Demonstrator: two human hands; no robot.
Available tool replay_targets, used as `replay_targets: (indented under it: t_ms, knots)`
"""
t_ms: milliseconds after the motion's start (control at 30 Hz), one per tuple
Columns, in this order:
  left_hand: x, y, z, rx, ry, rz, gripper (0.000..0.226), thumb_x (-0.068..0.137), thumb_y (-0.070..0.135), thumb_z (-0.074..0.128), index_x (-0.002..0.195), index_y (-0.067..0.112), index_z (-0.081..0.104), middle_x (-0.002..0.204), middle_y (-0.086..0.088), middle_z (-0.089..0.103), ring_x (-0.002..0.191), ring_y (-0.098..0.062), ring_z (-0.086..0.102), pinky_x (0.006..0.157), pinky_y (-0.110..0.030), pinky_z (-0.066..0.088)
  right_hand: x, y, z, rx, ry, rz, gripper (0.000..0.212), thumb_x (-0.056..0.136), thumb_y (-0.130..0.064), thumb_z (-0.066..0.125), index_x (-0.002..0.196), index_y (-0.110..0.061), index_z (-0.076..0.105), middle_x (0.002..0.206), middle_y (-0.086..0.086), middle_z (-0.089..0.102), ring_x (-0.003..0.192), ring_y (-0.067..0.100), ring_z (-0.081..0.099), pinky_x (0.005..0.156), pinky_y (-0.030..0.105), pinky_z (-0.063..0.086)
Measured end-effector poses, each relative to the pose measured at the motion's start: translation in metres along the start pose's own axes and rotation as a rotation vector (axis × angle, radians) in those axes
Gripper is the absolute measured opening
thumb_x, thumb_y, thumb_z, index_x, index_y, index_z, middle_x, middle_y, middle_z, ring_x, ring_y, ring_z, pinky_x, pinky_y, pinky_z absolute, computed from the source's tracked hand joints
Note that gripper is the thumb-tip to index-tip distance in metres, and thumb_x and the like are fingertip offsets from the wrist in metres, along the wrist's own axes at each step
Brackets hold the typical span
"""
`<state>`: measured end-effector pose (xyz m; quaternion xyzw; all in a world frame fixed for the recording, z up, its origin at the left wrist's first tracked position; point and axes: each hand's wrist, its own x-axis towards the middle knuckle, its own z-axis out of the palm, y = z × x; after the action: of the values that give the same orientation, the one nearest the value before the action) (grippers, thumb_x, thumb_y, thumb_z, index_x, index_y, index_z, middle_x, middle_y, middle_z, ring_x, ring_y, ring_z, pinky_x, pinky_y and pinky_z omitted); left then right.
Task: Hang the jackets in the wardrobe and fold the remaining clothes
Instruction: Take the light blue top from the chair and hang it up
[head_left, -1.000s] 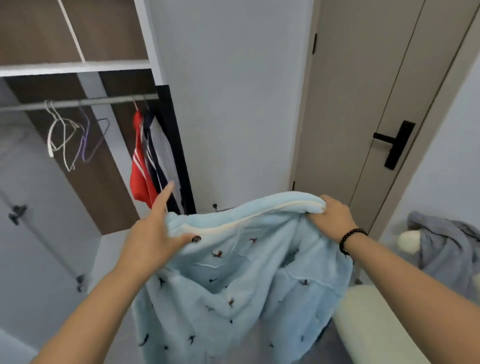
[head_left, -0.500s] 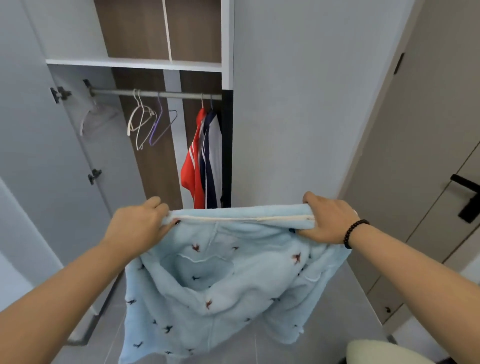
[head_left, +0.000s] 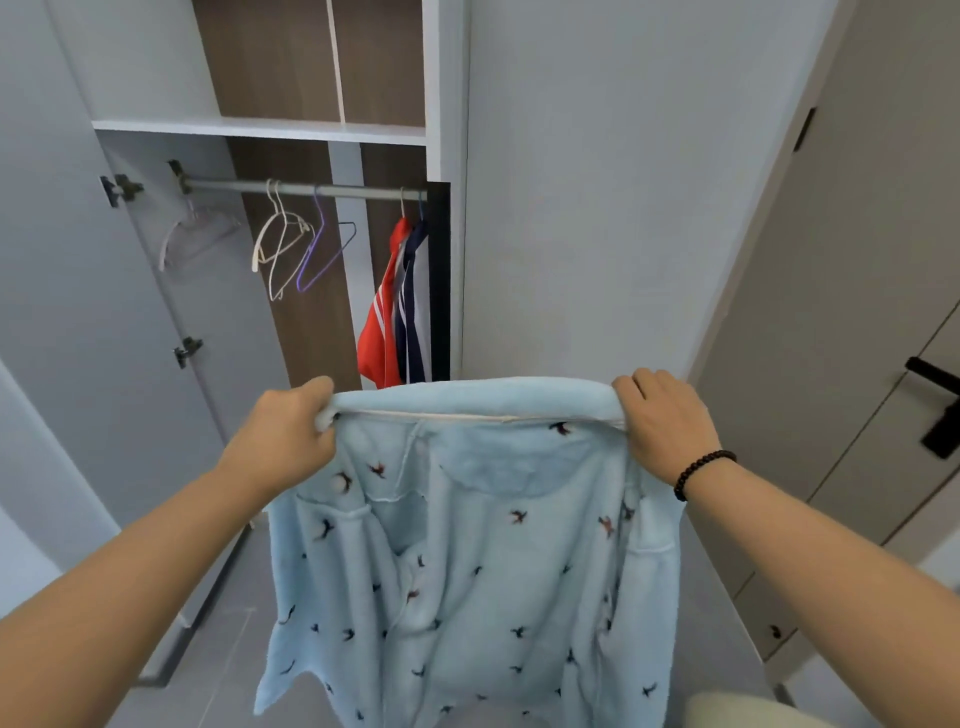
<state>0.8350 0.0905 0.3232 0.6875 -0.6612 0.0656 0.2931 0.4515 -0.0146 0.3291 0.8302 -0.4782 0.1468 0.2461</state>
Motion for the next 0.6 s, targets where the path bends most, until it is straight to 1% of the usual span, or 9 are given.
replay_targets:
  t_ms: [67,133,200,267,333,400,500,533,600]
  knots:
    - [0.007,-0.004,0.002,-0.046,-0.007,-0.050,0.027,0.079,-0.005,0.053,0.079,0.015,0.035,0.056,-0.007,0.044,0.048,-0.020,0.039,0.045,-0.030,0.029,-0.001,0.014,0.008,0.034,-0.082,0.092,0.031,0.068,0.011,0.060,0.096,-0.001,0.059,0.084,0.016,0.055,0.069,0.032,0.051,0.055,0.035,0.033]
    - [0.012,-0.009,0.005,-0.093,-0.066,-0.120,0.028,0.082,-0.005,0.050,0.089,0.017,0.033,0.068,-0.012,0.052,0.054,-0.023,0.043,0.048,-0.032,0.032,0.001,0.023,0.016,0.123,-0.160,0.230,0.032,0.077,0.003,0.055,0.108,-0.005,0.055,0.098,0.013,0.053,0.081,0.032,0.052,0.059,0.032,0.033]
    - [0.012,-0.015,0.014,-0.101,-0.133,-0.194,0.022,0.087,-0.001,0.049,0.100,0.014,0.037,0.076,-0.011,0.055,0.059,-0.022,0.048,0.050,-0.032,0.034,0.005,0.023,0.023,0.218,-0.224,0.297,0.032,0.082,-0.001,0.053,0.113,-0.008,0.053,0.102,0.011,0.052,0.080,0.029,0.051,0.061,0.031,0.036]
    - [0.015,-0.013,0.023,-0.077,-0.234,-0.322,0.012,0.094,0.010,0.049,0.106,0.007,0.048,0.084,-0.010,0.060,0.070,-0.025,0.056,0.057,-0.031,0.038,0.017,0.013,0.024,0.390,-0.276,0.394,0.027,0.084,-0.001,0.050,0.110,-0.007,0.055,0.102,0.012,0.057,0.078,0.026,0.049,0.064,0.030,0.037]
    - [0.019,0.000,0.032,-0.088,-0.434,-0.424,0.025,0.096,0.029,0.054,0.096,0.006,0.061,0.093,-0.011,0.066,0.083,-0.026,0.060,0.065,-0.029,0.040,0.036,-0.005,0.020,0.566,-0.316,0.503,0.021,0.085,-0.002,0.048,0.103,-0.004,0.060,0.103,0.016,0.064,0.084,0.028,0.054,0.067,0.029,0.037]
    - [0.028,0.025,0.041,-0.153,-0.532,-0.389,0.036,0.088,0.047,0.063,0.080,0.012,0.065,0.083,-0.004,0.065,0.072,-0.017,0.057,0.060,-0.027,0.040,0.056,-0.030,0.010,0.660,-0.330,0.493,0.018,0.083,-0.005,0.050,0.096,-0.004,0.063,0.101,0.015,0.067,0.093,0.031,0.059,0.070,0.028,0.040]
    - [0.048,0.069,0.032,-0.149,-0.444,-0.239,0.036,0.072,0.050,0.076,0.065,0.021,0.056,0.068,0.005,0.056,0.060,-0.008,0.049,0.050,-0.022,0.034,0.085,-0.064,-0.021,0.716,-0.276,0.361,0.022,0.075,-0.004,0.053,0.093,-0.002,0.065,0.092,0.013,0.068,0.090,0.031,0.062,0.073,0.036,0.053]
    - [0.058,0.078,0.019,-0.114,-0.375,-0.226,0.039,0.069,0.049,0.079,0.064,0.022,0.052,0.067,0.005,0.053,0.060,-0.008,0.048,0.050,-0.023,0.033,0.096,-0.067,-0.034,0.702,-0.215,0.339,0.023,0.073,-0.004,0.054,0.092,-0.002,0.066,0.091,0.012,0.068,0.088,0.030,0.062,0.074,0.036,0.054]
    - [0.082,0.085,-0.018,-0.105,-0.154,-0.242,0.041,0.066,0.047,0.082,0.065,0.022,0.049,0.068,0.005,0.052,0.063,-0.013,0.051,0.051,-0.026,0.033,0.123,-0.056,-0.063,0.701,-0.014,0.360,0.022,0.072,-0.005,0.057,0.091,-0.005,0.068,0.090,0.012,0.069,0.086,0.029,0.062,0.074,0.033,0.052]
